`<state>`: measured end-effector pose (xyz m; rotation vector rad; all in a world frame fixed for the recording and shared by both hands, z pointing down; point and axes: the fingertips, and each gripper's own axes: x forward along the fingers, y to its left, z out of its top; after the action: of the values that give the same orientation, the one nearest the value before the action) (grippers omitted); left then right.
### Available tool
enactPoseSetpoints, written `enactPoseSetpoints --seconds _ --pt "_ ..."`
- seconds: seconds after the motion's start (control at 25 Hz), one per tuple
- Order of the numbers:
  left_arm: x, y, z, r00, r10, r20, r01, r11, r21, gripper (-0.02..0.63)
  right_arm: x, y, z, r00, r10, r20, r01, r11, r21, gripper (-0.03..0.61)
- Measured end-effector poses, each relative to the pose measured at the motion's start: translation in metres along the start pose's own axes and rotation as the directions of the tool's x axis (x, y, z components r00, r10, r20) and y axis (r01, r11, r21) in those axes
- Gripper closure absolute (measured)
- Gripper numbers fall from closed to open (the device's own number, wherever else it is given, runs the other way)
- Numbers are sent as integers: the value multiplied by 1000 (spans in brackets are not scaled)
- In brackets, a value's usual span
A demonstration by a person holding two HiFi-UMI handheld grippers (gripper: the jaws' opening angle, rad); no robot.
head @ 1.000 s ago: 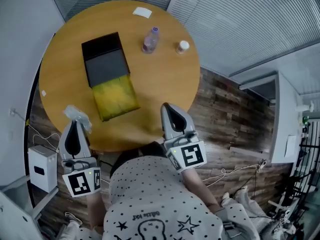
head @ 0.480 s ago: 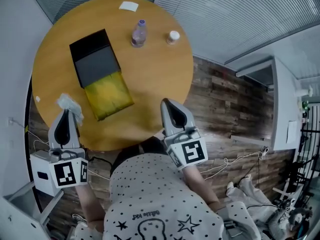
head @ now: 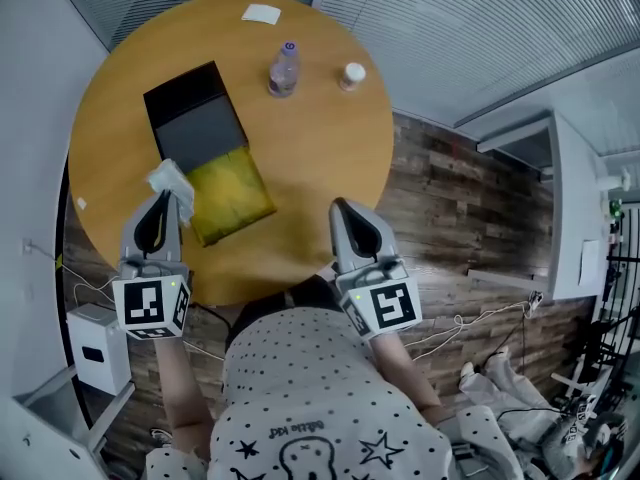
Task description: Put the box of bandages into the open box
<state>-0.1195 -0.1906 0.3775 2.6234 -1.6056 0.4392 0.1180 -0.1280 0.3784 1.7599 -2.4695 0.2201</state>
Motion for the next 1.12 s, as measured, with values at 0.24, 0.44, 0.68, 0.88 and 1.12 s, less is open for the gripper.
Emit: enactPoseSetpoints --seconds 0.24,0.44,0.68,0.88,1.12 --pt "30 -9 -35 996 -55 -73 54 998 -10 603 10 -1 -1 1000 -10 -5 10 1000 6 575" --pt "52 -20 -65 986 -98 -134 97 995 -13 603 16 -3 -3 1000 -18 -14 18 1000 9 575" --pt "75 -36 -98 966 -151 -209 156 988 10 603 22 -8 -2 999 -32 -22 32 999 13 575" --pt "90 -45 -128 944 -181 -277 191 982 8 603 27 -9 -4 999 -36 -31 37 999 16 575" --pt "98 -56 -157 917 -207 -341 220 976 -1 603 29 -10 -6 998 -41 -38 42 999 19 575"
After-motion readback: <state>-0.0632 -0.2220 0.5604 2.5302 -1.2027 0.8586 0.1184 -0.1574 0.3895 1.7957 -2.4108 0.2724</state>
